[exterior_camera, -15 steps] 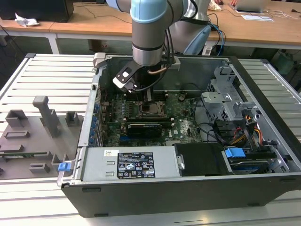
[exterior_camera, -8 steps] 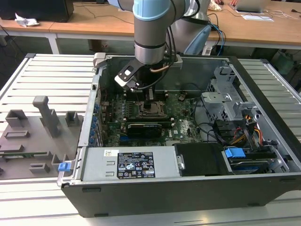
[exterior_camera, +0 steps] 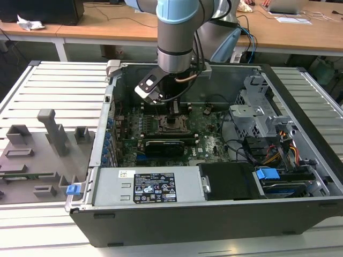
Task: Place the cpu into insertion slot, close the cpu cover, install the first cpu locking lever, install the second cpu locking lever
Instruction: 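Close the cpu cover, then install the first cpu locking lever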
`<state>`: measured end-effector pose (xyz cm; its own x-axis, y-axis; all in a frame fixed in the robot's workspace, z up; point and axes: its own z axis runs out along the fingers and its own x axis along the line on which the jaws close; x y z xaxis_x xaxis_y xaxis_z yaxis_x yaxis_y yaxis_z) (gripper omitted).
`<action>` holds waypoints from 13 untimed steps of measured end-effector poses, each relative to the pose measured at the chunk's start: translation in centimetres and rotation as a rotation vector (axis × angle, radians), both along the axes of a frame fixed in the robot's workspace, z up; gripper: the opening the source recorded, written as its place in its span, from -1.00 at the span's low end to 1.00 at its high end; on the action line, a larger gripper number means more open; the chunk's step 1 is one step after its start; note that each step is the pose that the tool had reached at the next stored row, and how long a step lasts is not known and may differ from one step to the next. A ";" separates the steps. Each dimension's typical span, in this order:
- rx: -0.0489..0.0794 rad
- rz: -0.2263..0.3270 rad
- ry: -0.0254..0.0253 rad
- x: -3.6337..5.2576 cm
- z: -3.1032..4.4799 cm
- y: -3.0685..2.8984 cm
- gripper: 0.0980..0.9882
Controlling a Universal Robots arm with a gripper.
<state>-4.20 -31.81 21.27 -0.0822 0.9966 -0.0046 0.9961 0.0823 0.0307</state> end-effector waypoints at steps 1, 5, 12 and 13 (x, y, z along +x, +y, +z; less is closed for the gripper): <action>0.000 0.000 0.0000 0.02 0.00 0.00 -0.98; 0.000 0.000 -0.0001 0.03 0.13 0.00 -0.98; 0.000 0.000 -0.0001 0.03 0.85 0.00 -0.98; 0.000 0.000 -0.0001 0.03 0.87 0.00 -0.98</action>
